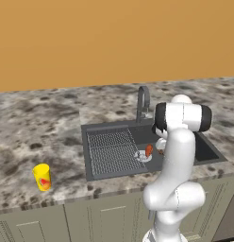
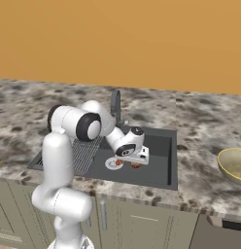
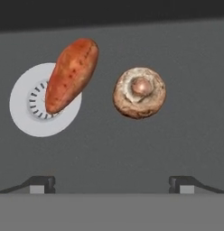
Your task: Remove the sweet potato and mushroom from the sink. Then move the bowl and cup from the counter to the sink for washing.
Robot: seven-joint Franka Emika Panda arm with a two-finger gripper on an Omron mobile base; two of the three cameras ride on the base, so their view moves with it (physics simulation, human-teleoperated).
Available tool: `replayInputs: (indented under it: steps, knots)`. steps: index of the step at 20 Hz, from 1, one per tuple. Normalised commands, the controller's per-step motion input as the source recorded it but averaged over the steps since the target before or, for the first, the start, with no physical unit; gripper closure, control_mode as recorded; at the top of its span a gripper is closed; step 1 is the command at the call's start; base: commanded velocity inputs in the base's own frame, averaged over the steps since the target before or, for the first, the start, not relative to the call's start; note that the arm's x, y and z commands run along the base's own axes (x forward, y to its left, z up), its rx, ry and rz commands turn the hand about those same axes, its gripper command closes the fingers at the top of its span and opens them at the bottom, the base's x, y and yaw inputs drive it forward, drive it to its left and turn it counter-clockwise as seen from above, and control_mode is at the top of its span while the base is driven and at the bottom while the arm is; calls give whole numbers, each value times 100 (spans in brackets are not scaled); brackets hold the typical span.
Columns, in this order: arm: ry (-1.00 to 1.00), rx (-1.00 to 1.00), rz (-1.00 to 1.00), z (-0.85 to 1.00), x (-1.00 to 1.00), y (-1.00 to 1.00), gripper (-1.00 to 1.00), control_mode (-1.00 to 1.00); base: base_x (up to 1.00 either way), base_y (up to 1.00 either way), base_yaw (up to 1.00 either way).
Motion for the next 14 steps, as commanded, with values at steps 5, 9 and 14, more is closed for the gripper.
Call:
replayInputs:
  steps: [5, 9, 14]
  knots:
    - [0, 0, 1, -10, 15, -5, -100, -100, 0, 0, 0]
    - [0, 0, 1, -11, 16, -5, -100, -100, 0, 0, 0]
    - [0, 0, 1, -13, 16, -3, -100, -100, 0, 0, 0]
